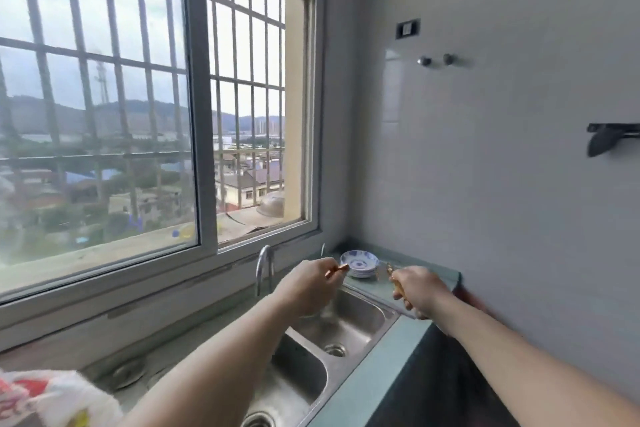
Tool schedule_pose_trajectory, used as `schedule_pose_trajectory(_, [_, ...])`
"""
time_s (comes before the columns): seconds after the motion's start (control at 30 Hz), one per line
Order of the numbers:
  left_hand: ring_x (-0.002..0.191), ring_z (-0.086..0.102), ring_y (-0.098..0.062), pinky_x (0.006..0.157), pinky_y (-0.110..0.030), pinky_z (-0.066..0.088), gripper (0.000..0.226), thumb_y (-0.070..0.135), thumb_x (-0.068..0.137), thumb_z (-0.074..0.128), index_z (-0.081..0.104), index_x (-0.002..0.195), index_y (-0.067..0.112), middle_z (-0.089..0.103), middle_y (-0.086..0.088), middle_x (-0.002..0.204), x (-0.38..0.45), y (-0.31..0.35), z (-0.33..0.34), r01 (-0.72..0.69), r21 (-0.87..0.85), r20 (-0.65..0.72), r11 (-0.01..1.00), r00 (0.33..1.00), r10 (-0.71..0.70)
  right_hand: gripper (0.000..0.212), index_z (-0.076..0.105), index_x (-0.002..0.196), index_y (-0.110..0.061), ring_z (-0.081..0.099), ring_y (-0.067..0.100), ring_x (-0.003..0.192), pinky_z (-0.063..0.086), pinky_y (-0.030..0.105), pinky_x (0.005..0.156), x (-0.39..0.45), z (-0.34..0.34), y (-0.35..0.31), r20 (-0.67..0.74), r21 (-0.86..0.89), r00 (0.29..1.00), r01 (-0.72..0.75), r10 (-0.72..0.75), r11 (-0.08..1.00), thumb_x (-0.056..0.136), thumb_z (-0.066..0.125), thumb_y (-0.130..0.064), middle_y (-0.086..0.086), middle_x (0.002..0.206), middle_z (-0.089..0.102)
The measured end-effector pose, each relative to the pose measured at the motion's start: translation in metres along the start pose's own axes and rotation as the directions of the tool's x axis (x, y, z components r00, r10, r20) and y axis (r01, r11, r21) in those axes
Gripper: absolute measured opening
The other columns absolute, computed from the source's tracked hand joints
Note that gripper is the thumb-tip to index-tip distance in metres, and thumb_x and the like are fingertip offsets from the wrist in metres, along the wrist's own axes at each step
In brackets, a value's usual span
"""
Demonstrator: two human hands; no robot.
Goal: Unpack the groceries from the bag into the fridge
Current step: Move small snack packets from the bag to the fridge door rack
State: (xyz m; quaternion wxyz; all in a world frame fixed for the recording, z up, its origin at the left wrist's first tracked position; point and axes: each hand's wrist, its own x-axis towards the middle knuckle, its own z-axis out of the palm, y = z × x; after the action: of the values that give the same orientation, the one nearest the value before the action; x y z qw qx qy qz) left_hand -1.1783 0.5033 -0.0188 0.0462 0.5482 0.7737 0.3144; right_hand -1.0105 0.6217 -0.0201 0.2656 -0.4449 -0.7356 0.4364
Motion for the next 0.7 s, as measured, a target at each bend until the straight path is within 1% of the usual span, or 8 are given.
schedule_pose_trajectory(0.07, [0.081,0.061,-0.032,0.065,-0.033,0.042,0.033,0.043,0.097,0.046,0.062,0.087,0.016,0.068,-0.011,0.088,0.009,0.047,0.025,-0.053,-0.019,0.029,0.998,0.998,0.053,0.03,0.063,0.081,-0.01,0.045,0.016,0.05,0.03,0.022,0.042,-0.007,-0.048,0.02,-0.078,0.015,0.997,-0.012,0.013,1.0,0.094,0.048,-0.031,0.005,0.071,0.063])
schedule_pose_trajectory(0.13, [0.088,0.061,-0.034,0.071,-0.034,0.046,0.036,0.043,0.097,0.045,0.062,0.089,0.013,0.068,-0.014,0.092,0.017,0.086,0.046,-0.112,-0.024,0.048,0.993,0.992,0.113,0.03,0.063,0.078,-0.01,0.046,0.018,0.048,0.03,0.02,0.041,-0.014,-0.087,0.036,-0.157,0.009,0.987,-0.024,0.025,1.0,0.094,0.049,-0.032,0.005,0.068,0.063])
schedule_pose_trajectory(0.17, [0.088,0.062,-0.035,0.071,-0.034,0.047,0.036,0.043,0.096,0.044,0.062,0.088,0.013,0.068,-0.014,0.091,0.022,0.109,0.058,-0.142,-0.034,0.061,0.989,0.988,0.144,0.031,0.063,0.077,-0.01,0.046,0.018,0.046,0.03,0.019,0.04,-0.021,-0.11,0.045,-0.198,0.01,0.98,-0.034,0.035,0.999,0.094,0.049,-0.032,0.005,0.066,0.063])
schedule_pose_trajectory(0.3, [0.086,0.061,-0.035,0.058,-0.03,0.033,0.026,0.028,0.094,0.043,0.062,0.092,0.011,0.068,-0.016,0.091,0.039,0.195,0.101,-0.276,-0.103,0.143,0.956,0.947,0.289,0.029,0.06,0.081,-0.011,0.045,0.017,0.046,0.026,0.017,0.041,-0.046,-0.193,0.072,-0.351,0.06,0.931,-0.085,0.1,0.995,0.096,0.045,-0.031,0.006,0.068,0.062])
schedule_pose_trajectory(0.4, [0.08,0.059,-0.034,0.059,-0.033,0.035,0.025,0.023,0.092,0.042,0.062,0.09,0.007,0.067,-0.016,0.087,0.055,0.251,0.132,-0.386,-0.197,0.163,0.901,0.894,0.418,0.027,0.059,0.085,-0.01,0.044,0.017,0.051,0.025,0.018,0.043,-0.068,-0.245,0.087,-0.451,0.094,0.882,-0.106,0.137,0.99,0.096,0.044,-0.031,0.005,0.068,0.061])
schedule_pose_trajectory(0.5, [0.069,0.054,-0.027,0.059,-0.033,0.038,0.025,0.027,0.093,0.039,0.059,0.092,0.012,0.063,-0.008,0.078,0.07,0.3,0.166,-0.49,-0.256,0.178,0.833,0.824,0.539,0.029,0.058,0.086,-0.011,0.046,0.017,0.054,0.029,0.021,0.045,-0.094,-0.289,0.099,-0.583,0.071,0.794,-0.164,0.174,0.984,0.097,0.043,-0.033,0.003,0.072,0.063])
schedule_pose_trajectory(0.6, [0.059,0.046,-0.022,0.055,-0.033,0.033,0.024,0.03,0.097,0.035,0.05,0.087,0.015,0.053,0.0,0.066,0.073,0.344,0.199,-0.601,-0.336,0.18,0.725,0.715,0.676,0.028,0.058,0.086,-0.013,0.048,0.016,0.055,0.03,0.022,0.047,-0.124,-0.328,0.111,-0.716,0.048,0.668,-0.245,0.204,0.968,0.097,0.043,-0.034,0.002,0.073,0.064])
schedule_pose_trajectory(0.7, [0.058,0.042,-0.02,0.055,-0.033,0.031,0.026,0.031,0.099,0.035,0.048,0.085,0.013,0.048,0.003,0.062,0.072,0.384,0.226,-0.68,-0.414,0.167,0.605,0.597,0.785,0.026,0.055,0.077,-0.014,0.048,0.015,0.056,0.03,0.022,0.049,-0.155,-0.357,0.123,-0.809,0.012,0.547,-0.35,0.214,0.937,0.096,0.044,-0.028,-0.001,0.07,0.062])
